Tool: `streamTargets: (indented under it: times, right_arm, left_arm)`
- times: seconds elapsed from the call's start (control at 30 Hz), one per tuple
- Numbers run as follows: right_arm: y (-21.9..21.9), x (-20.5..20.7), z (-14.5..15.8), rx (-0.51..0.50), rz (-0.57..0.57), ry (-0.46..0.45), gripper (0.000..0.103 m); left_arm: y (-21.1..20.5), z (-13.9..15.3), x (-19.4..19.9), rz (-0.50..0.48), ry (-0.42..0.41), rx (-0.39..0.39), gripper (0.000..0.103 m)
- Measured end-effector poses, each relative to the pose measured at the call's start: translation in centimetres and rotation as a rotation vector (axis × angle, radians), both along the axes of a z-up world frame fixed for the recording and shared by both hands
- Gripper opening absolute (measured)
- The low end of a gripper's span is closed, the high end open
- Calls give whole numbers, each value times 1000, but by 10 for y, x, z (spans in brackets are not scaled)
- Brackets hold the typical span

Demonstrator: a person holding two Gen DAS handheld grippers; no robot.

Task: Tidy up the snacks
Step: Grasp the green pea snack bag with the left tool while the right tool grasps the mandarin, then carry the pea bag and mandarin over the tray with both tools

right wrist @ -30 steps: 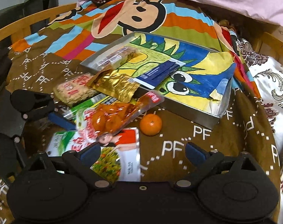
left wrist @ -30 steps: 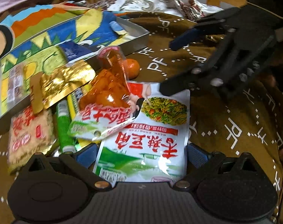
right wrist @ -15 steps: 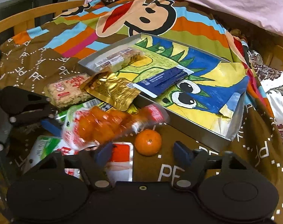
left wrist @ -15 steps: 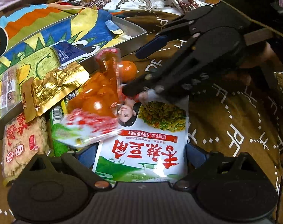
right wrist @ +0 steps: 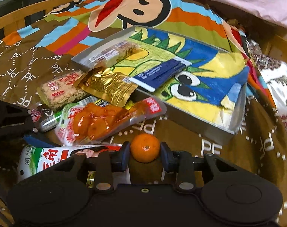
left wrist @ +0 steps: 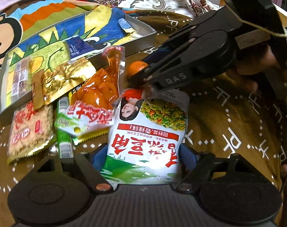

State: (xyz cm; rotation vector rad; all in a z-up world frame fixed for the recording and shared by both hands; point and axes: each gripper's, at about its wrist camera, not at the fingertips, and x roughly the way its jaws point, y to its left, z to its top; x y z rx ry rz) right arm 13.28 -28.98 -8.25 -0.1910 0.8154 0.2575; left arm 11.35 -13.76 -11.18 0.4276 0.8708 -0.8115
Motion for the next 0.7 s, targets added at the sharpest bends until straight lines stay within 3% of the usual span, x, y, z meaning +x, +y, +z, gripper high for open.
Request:
streamTargets:
  times: [0.3,0.47,0.7]
  right_arm:
    - [-3,-33,14,2,-34,24,36]
    - [3,-50,26,14,-32,-9,36]
    - [10,-71,37,19,-36,-63,36]
  left_arm:
    - [16,10,-17,131,52,-9,76]
    - [29,17,-24,215,79,-66,75]
    - [43,29,-38,292,54,-132,74]
